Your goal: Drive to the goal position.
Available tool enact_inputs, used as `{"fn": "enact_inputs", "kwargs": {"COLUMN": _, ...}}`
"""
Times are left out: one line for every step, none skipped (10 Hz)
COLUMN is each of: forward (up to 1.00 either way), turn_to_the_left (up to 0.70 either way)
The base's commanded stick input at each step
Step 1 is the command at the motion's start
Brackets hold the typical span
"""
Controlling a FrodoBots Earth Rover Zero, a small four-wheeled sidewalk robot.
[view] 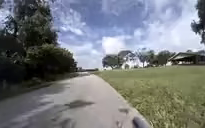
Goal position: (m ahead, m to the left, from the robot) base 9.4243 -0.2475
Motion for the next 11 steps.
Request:
{"fn": "enact_inputs", "kwargs": {"forward": 0.69, "turn_to_the_left": 0.34}}
{"fn": "enact_inputs", "kwargs": {"forward": 0.69, "turn_to_the_left": 0.32}}
{"fn": "enact_inputs", "kwargs": {"forward": 0.69, "turn_to_the_left": 0.13}}
{"fn": "enact_inputs", "kwargs": {"forward": 0.69, "turn_to_the_left": 0.03}}
{"fn": "enact_inputs", "kwargs": {"forward": 0.69, "turn_to_the_left": 0.16}}
{"fn": "enact_inputs", "kwargs": {"forward": 0.69, "turn_to_the_left": 0.33}}
{"fn": "enact_inputs", "kwargs": {"forward": 0.69, "turn_to_the_left": 0.34}}
{"fn": "enact_inputs", "kwargs": {"forward": 0.69, "turn_to_the_left": 0.34}}
{"fn": "enact_inputs", "kwargs": {"forward": 0.69, "turn_to_the_left": 0.33}}
{"fn": "enact_inputs", "kwargs": {"forward": 0.69, "turn_to_the_left": 0.32}}
{"fn": "enact_inputs", "kwargs": {"forward": 0.69, "turn_to_the_left": 0.21}}
